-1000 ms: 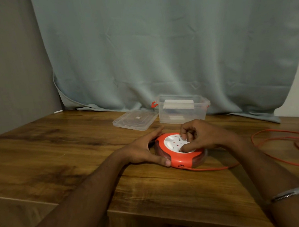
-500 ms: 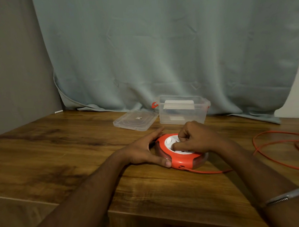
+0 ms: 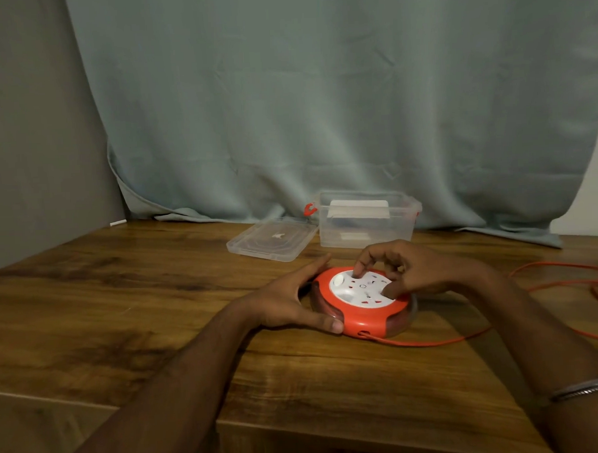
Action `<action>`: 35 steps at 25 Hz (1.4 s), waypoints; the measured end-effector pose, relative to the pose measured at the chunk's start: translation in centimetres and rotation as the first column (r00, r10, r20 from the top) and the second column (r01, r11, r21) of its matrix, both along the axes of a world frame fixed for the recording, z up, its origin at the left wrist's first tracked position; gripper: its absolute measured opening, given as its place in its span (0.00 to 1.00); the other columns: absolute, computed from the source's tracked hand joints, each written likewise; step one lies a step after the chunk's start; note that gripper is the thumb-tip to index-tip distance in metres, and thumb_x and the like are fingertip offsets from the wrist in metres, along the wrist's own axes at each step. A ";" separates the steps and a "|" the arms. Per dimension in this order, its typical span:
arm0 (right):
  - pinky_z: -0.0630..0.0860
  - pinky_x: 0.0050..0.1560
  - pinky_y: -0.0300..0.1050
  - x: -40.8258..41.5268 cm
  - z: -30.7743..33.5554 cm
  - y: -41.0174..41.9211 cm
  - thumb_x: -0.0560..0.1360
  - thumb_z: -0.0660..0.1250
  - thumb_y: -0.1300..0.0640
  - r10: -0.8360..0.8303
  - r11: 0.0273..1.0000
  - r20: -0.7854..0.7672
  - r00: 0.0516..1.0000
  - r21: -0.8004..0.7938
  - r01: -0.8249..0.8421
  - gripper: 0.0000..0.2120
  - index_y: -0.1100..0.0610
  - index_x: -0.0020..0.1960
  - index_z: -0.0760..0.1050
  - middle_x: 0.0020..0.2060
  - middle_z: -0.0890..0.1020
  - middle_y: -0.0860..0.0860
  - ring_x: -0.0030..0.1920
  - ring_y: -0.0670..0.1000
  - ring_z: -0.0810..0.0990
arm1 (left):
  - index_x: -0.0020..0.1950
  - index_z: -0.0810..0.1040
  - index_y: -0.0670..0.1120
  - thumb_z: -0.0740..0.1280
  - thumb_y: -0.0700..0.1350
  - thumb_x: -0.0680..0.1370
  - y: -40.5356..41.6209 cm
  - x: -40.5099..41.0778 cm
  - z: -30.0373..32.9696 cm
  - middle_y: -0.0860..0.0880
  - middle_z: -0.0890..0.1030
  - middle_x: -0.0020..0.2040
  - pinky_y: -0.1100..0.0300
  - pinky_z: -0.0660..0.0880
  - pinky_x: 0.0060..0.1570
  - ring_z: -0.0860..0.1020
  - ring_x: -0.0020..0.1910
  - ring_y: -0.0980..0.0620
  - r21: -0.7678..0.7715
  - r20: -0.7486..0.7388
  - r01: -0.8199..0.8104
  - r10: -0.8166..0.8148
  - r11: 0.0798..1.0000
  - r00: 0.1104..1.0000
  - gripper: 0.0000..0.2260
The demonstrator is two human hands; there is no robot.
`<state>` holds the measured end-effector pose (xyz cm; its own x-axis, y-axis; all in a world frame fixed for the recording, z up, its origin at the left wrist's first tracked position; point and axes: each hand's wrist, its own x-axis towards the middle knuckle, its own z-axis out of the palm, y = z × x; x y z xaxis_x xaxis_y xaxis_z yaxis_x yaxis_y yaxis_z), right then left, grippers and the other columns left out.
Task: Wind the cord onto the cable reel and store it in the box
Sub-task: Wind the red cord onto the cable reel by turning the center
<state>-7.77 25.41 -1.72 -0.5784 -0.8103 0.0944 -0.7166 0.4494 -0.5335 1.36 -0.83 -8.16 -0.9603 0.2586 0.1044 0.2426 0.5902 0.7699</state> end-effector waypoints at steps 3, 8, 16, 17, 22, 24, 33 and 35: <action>0.64 0.33 0.47 0.0 0.1 0.3 0.63 0.76 0.61 -0.010 1.000 0.057 0.998 -0.028 0.012 0.22 0.48 0.56 0.80 0.40 0.81 0.55 0.34 0.54 0.69 | 0.86 0.51 0.62 0.86 0.60 0.60 0.0 0.0 0.1 0.61 0.60 0.84 0.56 0.60 0.81 0.61 0.81 0.61 -0.006 0.014 0.013 -0.013 1.000 1.000 0.62; 0.68 0.32 0.38 0.4 0.4 0.3 0.66 0.80 0.68 -0.026 0.999 0.050 0.998 -0.022 0.027 0.20 0.54 0.52 0.78 0.36 0.84 0.40 0.32 0.44 0.72 | 0.86 0.52 0.63 0.86 0.59 0.62 0.1 0.1 0.3 0.61 0.59 0.84 0.56 0.59 0.81 0.60 0.81 0.60 -0.009 0.012 0.016 -0.016 1.000 1.000 0.60; 0.67 0.34 0.39 1.2 0.0 -0.5 0.66 0.82 0.54 -0.078 0.997 -0.114 0.990 0.000 0.078 0.19 0.52 0.33 0.71 0.27 0.72 0.43 0.31 0.44 0.70 | 0.86 0.52 0.63 0.85 0.61 0.60 0.0 0.0 0.2 0.61 0.59 0.84 0.53 0.61 0.82 0.61 0.82 0.59 -0.011 0.012 0.003 -0.003 1.000 1.000 0.62; 0.67 0.36 0.42 1.3 -0.1 -0.6 0.66 0.81 0.51 -0.081 0.997 -0.127 0.989 0.006 0.082 0.19 0.52 0.31 0.70 0.27 0.72 0.46 0.31 0.45 0.69 | 0.86 0.52 0.63 0.85 0.61 0.60 0.0 0.0 0.2 0.60 0.59 0.85 0.53 0.61 0.82 0.61 0.82 0.58 -0.010 0.012 -0.001 0.001 1.000 1.000 0.62; 0.67 0.35 0.48 1.9 -0.3 -1.3 0.61 0.75 0.38 -0.151 0.985 -0.220 0.964 0.046 0.165 0.22 0.54 0.29 0.70 0.23 0.70 0.45 0.28 0.46 0.68 | 0.86 0.52 0.61 0.86 0.60 0.61 -0.1 -0.2 -0.1 0.59 0.60 0.84 0.56 0.62 0.81 0.62 0.81 0.59 0.013 -0.008 -0.016 0.016 1.000 1.000 0.62; 0.68 0.35 0.48 2.1 -0.2 -1.6 0.58 0.73 0.36 -0.199 0.976 -0.244 0.949 0.040 0.215 0.24 0.54 0.27 0.69 0.22 0.70 0.46 0.27 0.46 0.69 | 0.86 0.52 0.61 0.86 0.62 0.60 -0.1 -0.3 -0.2 0.59 0.60 0.84 0.56 0.62 0.80 0.62 0.81 0.59 0.007 -0.016 -0.021 0.021 1.000 1.000 0.62; 0.63 0.32 0.45 2.1 -1.3 -4.1 0.64 0.74 0.33 -0.414 0.900 -0.460 0.786 -0.076 0.430 0.28 0.56 0.27 0.69 0.24 0.73 0.49 0.30 0.49 0.74 | 0.86 0.54 0.59 0.85 0.65 0.58 -0.2 -1.2 0.0 0.56 0.62 0.84 0.54 0.64 0.80 0.65 0.80 0.56 -0.016 0.032 -0.021 0.022 1.000 0.999 0.64; 0.64 0.32 0.45 1.6 -1.0 -4.8 0.66 0.75 0.35 -0.428 0.889 -0.443 0.788 -0.048 0.456 0.26 0.55 0.29 0.70 0.26 0.74 0.48 0.33 0.51 0.75 | 0.86 0.50 0.61 0.84 0.67 0.59 -0.3 -1.9 1.1 0.55 0.60 0.84 0.52 0.64 0.80 0.64 0.80 0.54 -0.085 0.119 0.004 0.006 0.996 0.993 0.64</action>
